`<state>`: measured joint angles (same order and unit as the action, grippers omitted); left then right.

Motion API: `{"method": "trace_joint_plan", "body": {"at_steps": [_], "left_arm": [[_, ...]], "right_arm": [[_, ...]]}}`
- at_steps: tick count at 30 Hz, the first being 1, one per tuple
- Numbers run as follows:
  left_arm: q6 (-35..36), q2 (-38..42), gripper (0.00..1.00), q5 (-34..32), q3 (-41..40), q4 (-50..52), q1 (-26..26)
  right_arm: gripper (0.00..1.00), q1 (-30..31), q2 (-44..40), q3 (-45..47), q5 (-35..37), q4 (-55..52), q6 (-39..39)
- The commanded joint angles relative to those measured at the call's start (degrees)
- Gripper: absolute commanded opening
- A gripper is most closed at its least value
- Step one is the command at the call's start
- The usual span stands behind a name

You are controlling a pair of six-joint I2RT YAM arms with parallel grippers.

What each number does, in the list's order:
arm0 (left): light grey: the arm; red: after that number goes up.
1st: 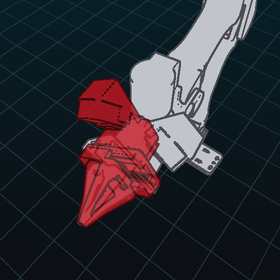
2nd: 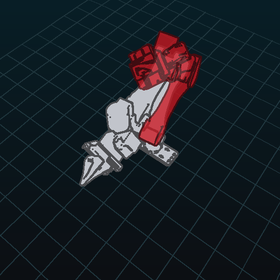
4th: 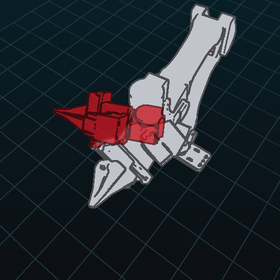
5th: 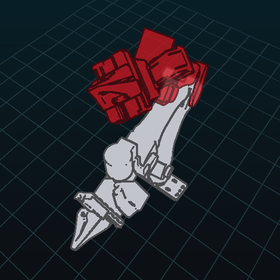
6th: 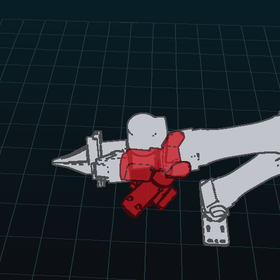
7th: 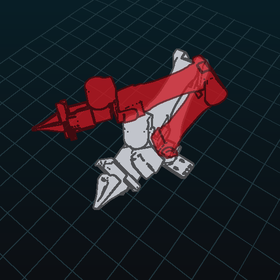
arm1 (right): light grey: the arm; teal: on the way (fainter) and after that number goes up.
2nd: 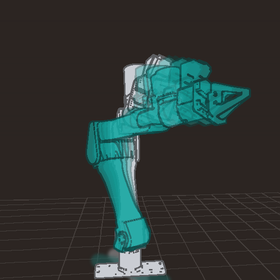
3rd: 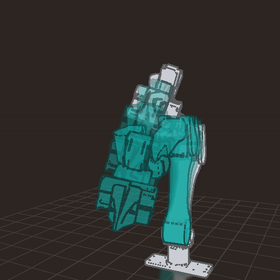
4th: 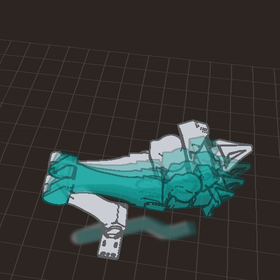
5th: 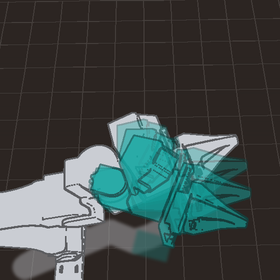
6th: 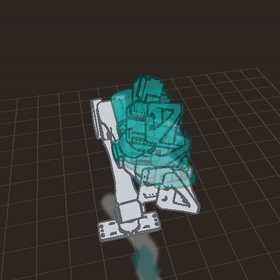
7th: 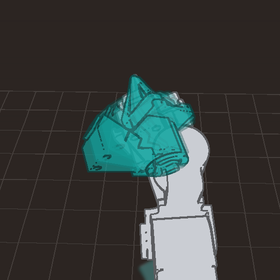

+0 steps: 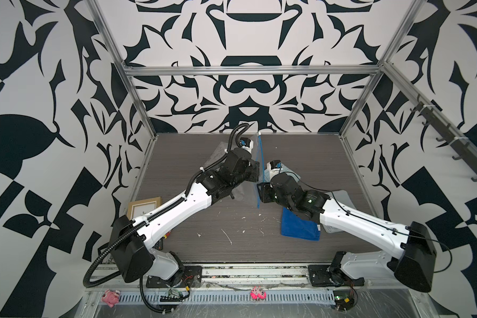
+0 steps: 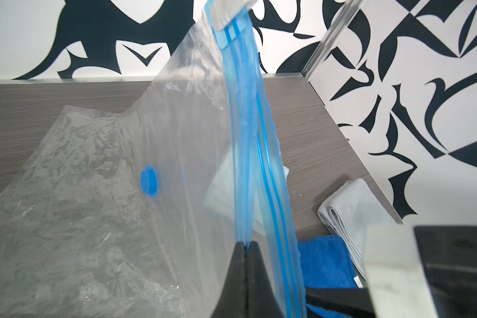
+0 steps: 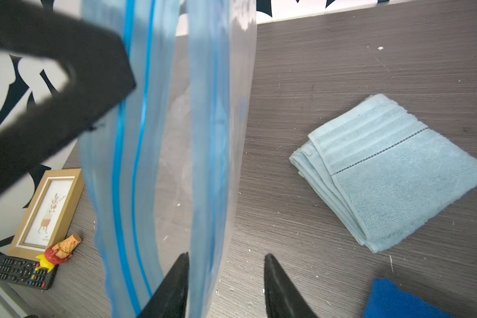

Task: Place the folded towel into the vacuum bag
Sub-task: Open the vacuum bag at the center of the board.

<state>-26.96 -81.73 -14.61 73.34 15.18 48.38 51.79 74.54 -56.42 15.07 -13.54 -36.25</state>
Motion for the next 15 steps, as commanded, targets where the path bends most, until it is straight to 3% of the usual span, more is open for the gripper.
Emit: {"method": "trace_joint_plan", "body": {"at_steps": [1, 6, 15], "left_arm": [[-2.2, 1.8, 0.0, -3.3, -1.3, -2.8, -0.2], [-2.9, 3.3, 0.0, -7.2, -2.4, -3.7, -0.2], [-2.4, 5.8, 0.0, -9.0, -4.0, -3.8, -0.2]], "right_arm": [[0.49, 2.2, 0.6, -3.5, 3.7, -1.1, 0.3], [0.47, 3.7, 0.9, -3.0, 7.2, -2.2, -0.5], [0.04, 3.7, -1.5, -1.8, 10.4, -1.9, 1.0]]}}
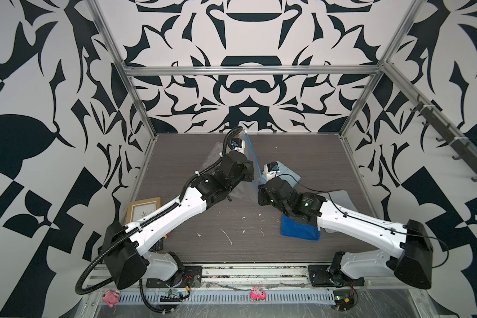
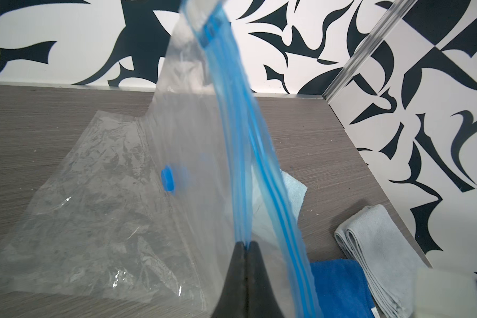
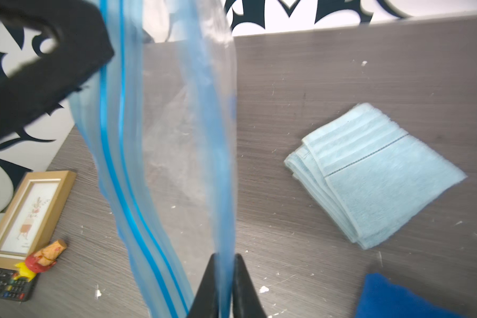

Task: Place the folded towel into the vacuum bag
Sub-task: Open the vacuum bag at the center of the board.

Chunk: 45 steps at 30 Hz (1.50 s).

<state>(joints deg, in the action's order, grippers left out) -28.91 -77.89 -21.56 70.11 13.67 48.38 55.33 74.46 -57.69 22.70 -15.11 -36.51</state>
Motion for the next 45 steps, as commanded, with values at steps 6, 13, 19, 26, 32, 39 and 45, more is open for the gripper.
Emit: {"method": "trace_joint_plan", "body": {"at_steps": [6, 13, 19, 26, 32, 39, 45], "left_arm": [[0.0, 4.1, 0.0, -0.4, -2.6, -2.2, -0.2], [3.0, 12.5, 0.58, -3.0, -3.7, 2.7, -0.2], [9.7, 21.7, 0.71, -11.8, -0.3, 11.4, -0.3], [13.5, 30.0, 0.73, -19.1, 1.8, 15.3, -0.2], [11.9, 34.9, 0.74, -15.8, 0.3, 16.1, -0.2], [11.8, 36.8, 0.78, -9.2, 0.0, 16.8, -0.3], [10.8, 37.6, 0.78, -6.2, -1.4, 14.6, -0.2]], "right_arm": [[0.0, 0.2, 0.0, -3.3, 0.7, 0.1, 5.1], [0.0, 0.2, 1.4, -11.1, -0.9, -1.9, 19.5], [0.0, -0.2, 4.5, -21.7, 0.0, -2.5, 36.9], [0.0, -0.9, 15.9, -41.9, -0.1, -2.1, 51.9], [0.0, -0.8, 26.4, -57.8, -1.5, -4.8, 56.1], [0.0, -0.9, 35.8, -71.6, 1.6, -0.7, 59.7], [0.0, 0.2, 42.8, -82.4, 0.6, 4.2, 67.3]]}}
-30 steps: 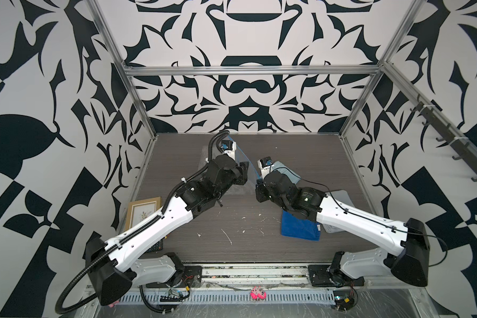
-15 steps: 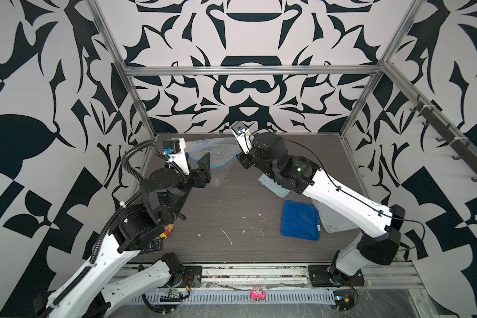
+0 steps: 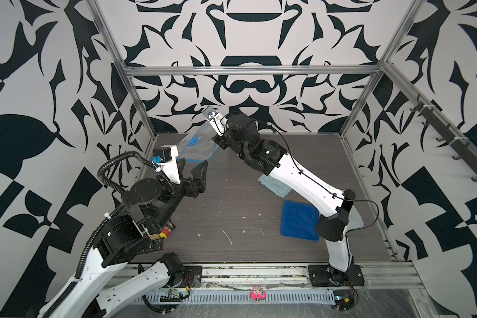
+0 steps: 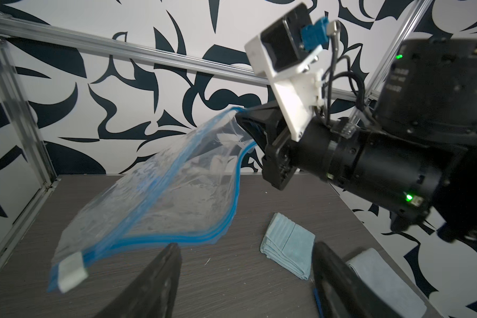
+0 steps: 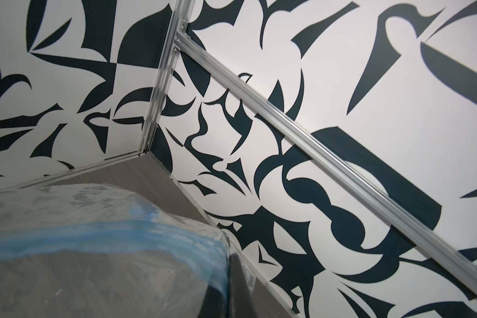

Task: Place the folded towel into the vacuum bag
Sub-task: Open the vacuum bag at the center of the board.

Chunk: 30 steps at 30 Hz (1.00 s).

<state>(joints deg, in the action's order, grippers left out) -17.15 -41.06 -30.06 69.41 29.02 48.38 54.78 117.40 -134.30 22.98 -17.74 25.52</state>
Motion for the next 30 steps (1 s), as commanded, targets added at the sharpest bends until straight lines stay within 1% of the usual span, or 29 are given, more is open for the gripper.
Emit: {"method": "trace_joint_plan", "body": {"at_steps": [1, 5, 7, 10, 12, 15, 18, 20, 21, 25, 27, 30], "left_arm": [[-0.9, 1.0, 0.78, 2.6, -0.6, -0.8, -0.2], [-0.9, 2.0, 0.78, 3.0, -0.3, -1.0, -0.2], [-0.8, 2.7, 0.79, 3.0, -0.2, -1.1, -0.2], [-0.3, 3.6, 0.79, 3.0, 0.3, -0.5, -0.2], [0.3, 3.7, 0.81, 3.9, 1.1, 0.4, -0.3], [1.0, 2.7, 0.84, 5.1, 3.4, 3.3, -0.2], [1.3, 1.5, 0.84, 5.9, 5.9, 6.3, -0.2], [1.2, 0.6, 0.84, 4.7, 7.9, 9.3, -0.2], [0.7, 0.1, 0.88, 3.0, 9.2, 11.4, -0.2], [0.7, -0.1, 0.89, -0.1, 10.7, 14.3, -0.2], [1.9, -0.6, 0.89, -0.6, 10.6, 14.8, -0.2], [5.2, -3.7, 0.89, 0.3, 11.1, 18.0, -0.2]], "right_arm": [[0.0, 1.1, 0.8, -7.4, 0.0, 7.1, 6.8], [0.0, 2.7, 4.6, -13.9, -0.8, 6.5, 12.7], [0.0, 3.3, 4.1, -12.1, 0.0, 6.4, 14.1], [0.0, 3.6, -0.2, -1.5, 1.8, 6.9, 12.6], [0.0, 3.6, -5.0, 10.2, 2.9, 9.4, 10.4], [0.0, 3.5, -11.4, 24.5, 2.3, 11.5, 6.7], [0.0, 3.6, -16.9, 35.0, 1.3, 11.9, 3.8], [0.0, 3.6, -20.3, 41.8, 0.7, 12.0, 2.1], [0.0, 3.6, -21.7, 44.3, 0.4, 12.0, 1.3], [0.0, 3.6, -26.0, 53.1, -0.5, 11.6, -1.0], [0.0, 3.5, -27.9, 56.9, -0.8, 11.6, -2.1], [0.0, 3.6, -30.0, 60.4, -3.4, 11.0, -3.8]]}}
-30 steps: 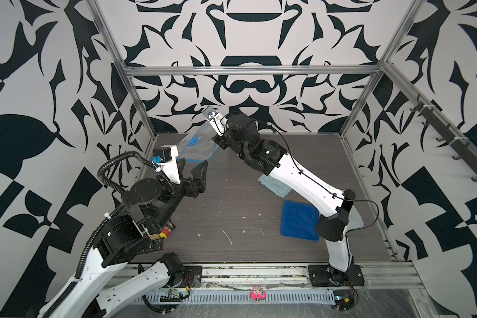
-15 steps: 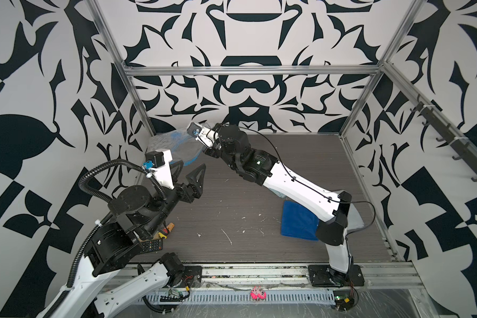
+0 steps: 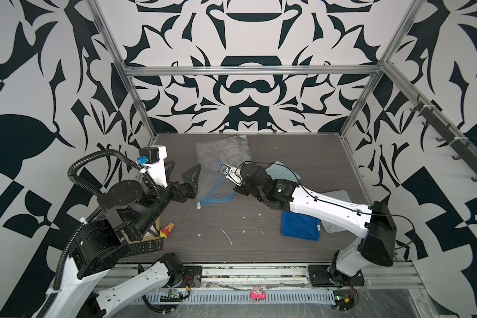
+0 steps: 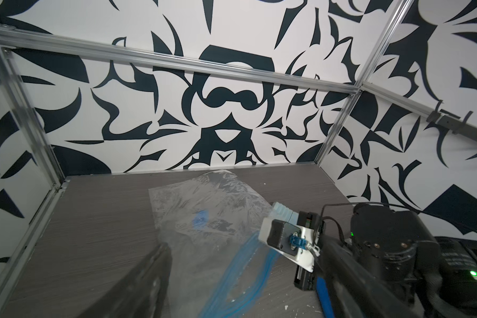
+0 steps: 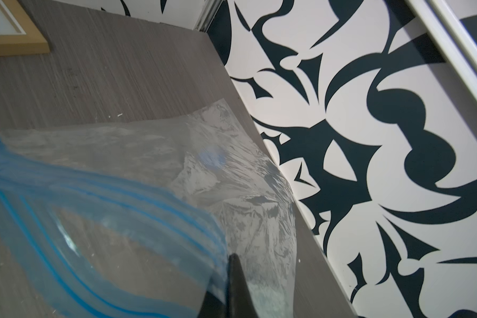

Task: Place the folded towel into the vacuum bag
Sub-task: Open the vacuum bag at the center of the board.

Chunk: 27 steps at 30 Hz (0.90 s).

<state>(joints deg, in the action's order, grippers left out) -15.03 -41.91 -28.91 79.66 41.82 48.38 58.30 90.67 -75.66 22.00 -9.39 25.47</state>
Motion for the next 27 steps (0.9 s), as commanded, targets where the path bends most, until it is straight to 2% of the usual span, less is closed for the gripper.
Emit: {"method": "trace_joint_plan", "body": {"at_steps": [1, 6, 9, 12, 15, 18, 22, 27], "left_arm": [[4.8, -4.2, 0.89, -0.2, 1.0, 6.2, -0.2], [13.3, -14.3, 0.9, 5.7, 1.4, 14.1, -0.1], [17.1, -17.4, 0.91, 4.9, -0.5, 16.0, 1.8], [22.2, -16.7, 0.91, 4.3, -4.9, 14.6, 5.4], [26.3, -14.0, 0.91, 7.2, -9.5, 11.3, 8.6], [27.9, -11.0, 0.93, 9.3, -13.8, 7.2, 9.2], [29.1, -10.2, 0.94, 6.2, -16.9, 5.9, 9.2], [28.6, -13.1, 0.94, 1.4, -17.6, 6.3, 9.2]], "right_arm": [[0.0, 0.0, -3.8, 2.6, -3.2, 2.3, -4.1], [0.0, -0.7, -6.6, 5.4, -6.1, -0.1, -6.2], [0.0, -1.2, -8.6, 7.1, -7.1, -0.4, -7.0], [0.0, -2.2, -10.5, 8.2, -8.8, -0.6, -8.4], [0.0, -3.9, -12.0, 9.1, -13.4, -0.5, -10.9], [0.0, -4.6, -12.7, 9.7, -14.6, -0.4, -11.7], [0.0, -5.0, -13.7, 10.7, -14.7, -0.1, -11.9], [0.0, -5.1, -14.7, 11.2, -15.4, 0.3, -12.5]]}}
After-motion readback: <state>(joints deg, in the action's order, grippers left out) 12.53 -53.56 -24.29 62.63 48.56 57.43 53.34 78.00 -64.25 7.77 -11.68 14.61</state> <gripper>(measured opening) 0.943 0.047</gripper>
